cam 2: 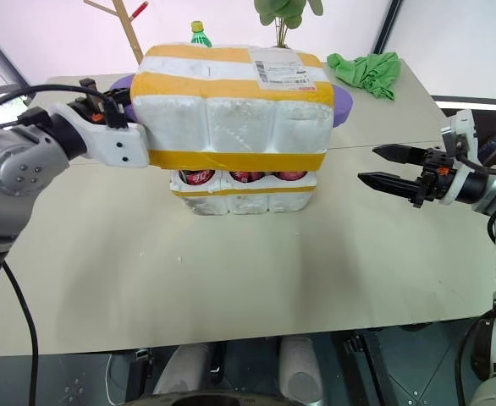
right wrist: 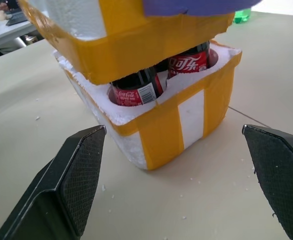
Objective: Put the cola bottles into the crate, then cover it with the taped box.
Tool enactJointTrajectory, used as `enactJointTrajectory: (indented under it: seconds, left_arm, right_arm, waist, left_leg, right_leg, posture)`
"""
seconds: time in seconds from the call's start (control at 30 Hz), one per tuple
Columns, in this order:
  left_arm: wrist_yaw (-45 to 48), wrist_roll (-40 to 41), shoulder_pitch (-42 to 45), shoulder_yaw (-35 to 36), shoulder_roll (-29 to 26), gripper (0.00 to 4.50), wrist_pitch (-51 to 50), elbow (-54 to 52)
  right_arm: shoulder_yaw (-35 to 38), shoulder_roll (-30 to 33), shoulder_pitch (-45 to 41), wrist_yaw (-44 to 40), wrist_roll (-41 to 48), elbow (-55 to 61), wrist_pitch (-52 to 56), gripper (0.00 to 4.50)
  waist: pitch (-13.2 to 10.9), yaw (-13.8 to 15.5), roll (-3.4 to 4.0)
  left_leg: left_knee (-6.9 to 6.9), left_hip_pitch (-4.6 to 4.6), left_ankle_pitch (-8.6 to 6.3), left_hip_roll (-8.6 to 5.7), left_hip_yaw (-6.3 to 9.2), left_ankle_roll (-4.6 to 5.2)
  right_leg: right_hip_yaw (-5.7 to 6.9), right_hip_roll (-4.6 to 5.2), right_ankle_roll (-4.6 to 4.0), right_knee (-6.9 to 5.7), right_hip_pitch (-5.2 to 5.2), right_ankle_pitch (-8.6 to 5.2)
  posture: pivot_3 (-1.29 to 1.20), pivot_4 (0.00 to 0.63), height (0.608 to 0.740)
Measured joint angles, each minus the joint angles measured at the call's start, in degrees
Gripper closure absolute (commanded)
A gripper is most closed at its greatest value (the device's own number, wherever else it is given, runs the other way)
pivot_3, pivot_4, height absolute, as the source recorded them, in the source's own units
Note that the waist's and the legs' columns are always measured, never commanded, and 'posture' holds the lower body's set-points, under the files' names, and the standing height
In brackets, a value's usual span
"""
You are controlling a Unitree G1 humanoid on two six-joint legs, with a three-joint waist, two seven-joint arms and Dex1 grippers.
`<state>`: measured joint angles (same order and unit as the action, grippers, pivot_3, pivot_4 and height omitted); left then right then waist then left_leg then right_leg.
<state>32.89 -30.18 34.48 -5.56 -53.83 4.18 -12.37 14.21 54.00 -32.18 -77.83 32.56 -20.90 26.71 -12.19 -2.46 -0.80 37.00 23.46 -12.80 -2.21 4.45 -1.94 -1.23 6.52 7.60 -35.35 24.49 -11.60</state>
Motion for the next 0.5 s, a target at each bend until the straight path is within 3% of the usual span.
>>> enactJointTrajectory:
  seconds: [0.5]
  left_arm:
    - [-8.7,-7.5,-7.4,-0.2,4.0,3.91,3.0,-0.4]
  right_arm:
    - [-0.8,-1.1,-2.8,-5.4,-2.9,-10.7,-6.3,0.0]
  waist:
    - [0.0,0.0,0.0]
  left_leg:
    - [-0.01,-0.04,0.0,0.0,0.02,0.0]
  right_leg:
    - [-0.01,0.0,0.0,-0.03,-0.02,0.0]
  posture:
    - [0.0,0.15,0.74]
